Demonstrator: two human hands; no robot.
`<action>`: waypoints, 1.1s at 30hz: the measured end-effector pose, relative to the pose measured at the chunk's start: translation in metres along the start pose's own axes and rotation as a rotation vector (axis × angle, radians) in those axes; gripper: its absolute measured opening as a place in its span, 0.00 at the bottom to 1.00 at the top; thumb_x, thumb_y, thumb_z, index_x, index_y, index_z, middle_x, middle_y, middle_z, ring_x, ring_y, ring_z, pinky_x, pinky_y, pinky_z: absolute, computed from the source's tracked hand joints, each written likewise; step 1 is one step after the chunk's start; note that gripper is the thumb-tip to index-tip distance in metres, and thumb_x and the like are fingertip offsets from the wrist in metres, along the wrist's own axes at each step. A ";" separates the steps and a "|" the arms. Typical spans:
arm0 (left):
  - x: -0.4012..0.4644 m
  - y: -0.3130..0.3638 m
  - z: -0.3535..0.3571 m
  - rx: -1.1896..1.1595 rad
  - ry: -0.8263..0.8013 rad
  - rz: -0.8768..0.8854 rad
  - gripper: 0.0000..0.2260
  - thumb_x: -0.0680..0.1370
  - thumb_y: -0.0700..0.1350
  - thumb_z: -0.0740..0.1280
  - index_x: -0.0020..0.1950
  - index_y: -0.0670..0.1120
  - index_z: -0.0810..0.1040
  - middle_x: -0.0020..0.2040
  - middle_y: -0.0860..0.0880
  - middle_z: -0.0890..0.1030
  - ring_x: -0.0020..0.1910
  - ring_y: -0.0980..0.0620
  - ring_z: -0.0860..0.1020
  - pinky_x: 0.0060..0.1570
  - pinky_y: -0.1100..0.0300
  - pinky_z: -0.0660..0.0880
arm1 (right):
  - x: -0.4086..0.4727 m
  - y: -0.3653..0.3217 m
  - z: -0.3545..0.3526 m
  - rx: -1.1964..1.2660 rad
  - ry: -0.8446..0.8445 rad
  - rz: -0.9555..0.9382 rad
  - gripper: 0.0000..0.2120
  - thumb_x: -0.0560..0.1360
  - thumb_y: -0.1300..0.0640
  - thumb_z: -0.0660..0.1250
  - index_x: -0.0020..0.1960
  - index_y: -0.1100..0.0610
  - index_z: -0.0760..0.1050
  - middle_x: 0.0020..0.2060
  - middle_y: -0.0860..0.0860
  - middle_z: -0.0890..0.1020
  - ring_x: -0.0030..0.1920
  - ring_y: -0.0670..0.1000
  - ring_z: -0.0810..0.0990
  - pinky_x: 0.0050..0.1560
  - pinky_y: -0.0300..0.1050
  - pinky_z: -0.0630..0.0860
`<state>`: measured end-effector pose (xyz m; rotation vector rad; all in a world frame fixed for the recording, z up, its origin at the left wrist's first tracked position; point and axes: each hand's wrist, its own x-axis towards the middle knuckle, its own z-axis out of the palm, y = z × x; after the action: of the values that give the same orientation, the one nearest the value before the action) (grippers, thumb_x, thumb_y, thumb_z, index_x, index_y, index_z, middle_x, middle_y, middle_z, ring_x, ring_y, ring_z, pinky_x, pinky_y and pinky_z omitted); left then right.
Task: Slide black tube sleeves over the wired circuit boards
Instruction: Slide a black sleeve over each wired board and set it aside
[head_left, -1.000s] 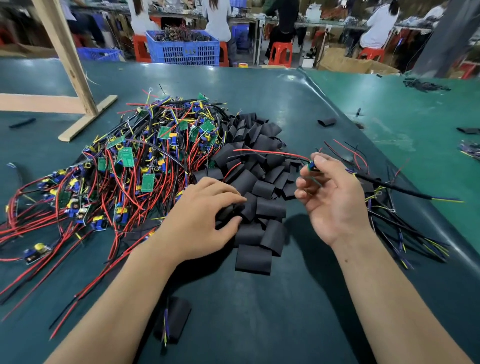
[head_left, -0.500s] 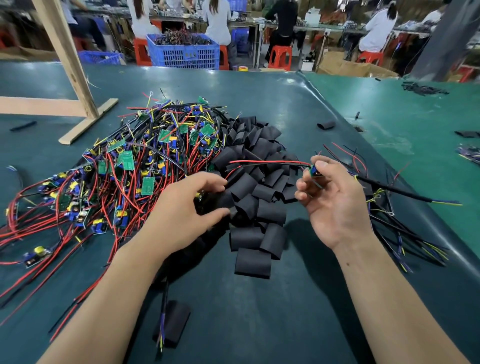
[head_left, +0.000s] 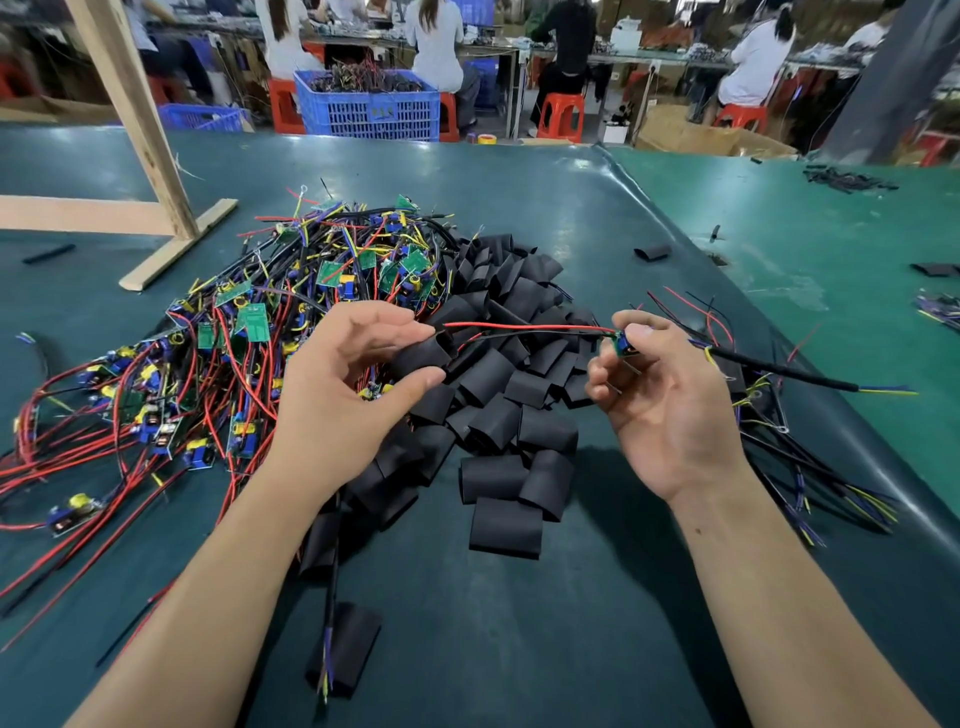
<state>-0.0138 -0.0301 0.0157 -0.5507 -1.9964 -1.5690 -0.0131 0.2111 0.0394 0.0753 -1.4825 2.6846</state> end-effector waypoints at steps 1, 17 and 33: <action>0.000 0.000 0.000 -0.009 0.004 -0.005 0.20 0.70 0.35 0.76 0.58 0.43 0.74 0.52 0.49 0.84 0.54 0.50 0.82 0.58 0.59 0.76 | 0.000 0.000 0.000 0.004 -0.009 -0.005 0.06 0.77 0.62 0.60 0.45 0.56 0.76 0.31 0.53 0.76 0.30 0.51 0.75 0.31 0.40 0.73; 0.001 0.000 -0.002 0.028 0.048 0.006 0.21 0.69 0.36 0.78 0.56 0.50 0.75 0.54 0.47 0.83 0.55 0.50 0.81 0.57 0.58 0.76 | 0.001 0.005 -0.003 -0.086 -0.132 -0.041 0.07 0.71 0.62 0.63 0.41 0.55 0.79 0.30 0.54 0.76 0.30 0.53 0.75 0.30 0.42 0.72; -0.001 0.001 -0.002 0.010 -0.094 0.010 0.20 0.69 0.38 0.79 0.57 0.45 0.77 0.54 0.49 0.84 0.56 0.49 0.82 0.59 0.53 0.76 | 0.001 0.006 -0.002 -0.108 -0.131 -0.054 0.06 0.70 0.62 0.62 0.41 0.56 0.77 0.28 0.53 0.74 0.29 0.52 0.73 0.29 0.41 0.70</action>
<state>-0.0115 -0.0314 0.0161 -0.6410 -2.0662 -1.5530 -0.0142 0.2100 0.0332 0.2861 -1.6333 2.5971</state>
